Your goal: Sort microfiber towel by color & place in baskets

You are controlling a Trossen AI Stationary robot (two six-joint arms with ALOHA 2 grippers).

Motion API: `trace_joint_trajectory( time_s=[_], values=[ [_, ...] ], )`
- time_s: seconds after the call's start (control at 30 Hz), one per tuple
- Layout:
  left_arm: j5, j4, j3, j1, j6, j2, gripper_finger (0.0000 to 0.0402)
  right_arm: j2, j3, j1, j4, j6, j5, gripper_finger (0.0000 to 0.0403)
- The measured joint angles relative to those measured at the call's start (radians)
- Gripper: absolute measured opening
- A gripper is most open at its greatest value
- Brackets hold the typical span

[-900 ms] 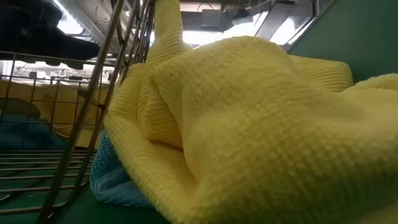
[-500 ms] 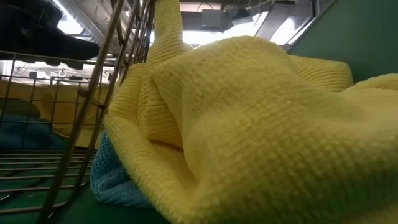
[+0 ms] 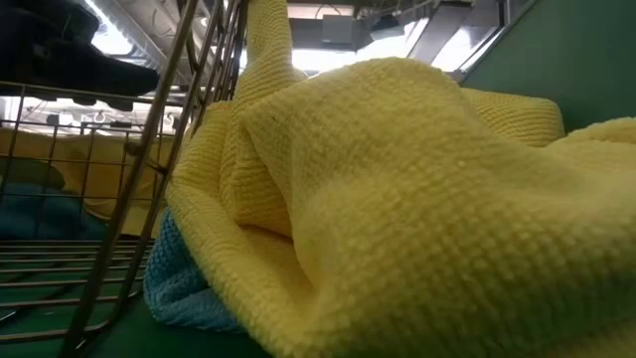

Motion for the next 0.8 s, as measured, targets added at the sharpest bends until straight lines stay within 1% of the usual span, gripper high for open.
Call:
trace_joint_trajectory(
  time_s=[0.43,0.67,0.8],
  values=[
    [0.000,0.000,0.000,0.000,-0.002,0.000,0.0096,0.000,0.000,0.000,0.000,0.000,0.000,0.0209],
    [0.000,0.009,0.000,0.000,-0.078,0.000,0.0096,0.000,0.000,0.000,0.000,0.000,0.000,0.0209],
    [0.000,0.054,0.000,0.000,-0.076,0.000,0.0096,0.000,0.000,0.000,0.000,0.000,0.000,0.0209]
  ],
)
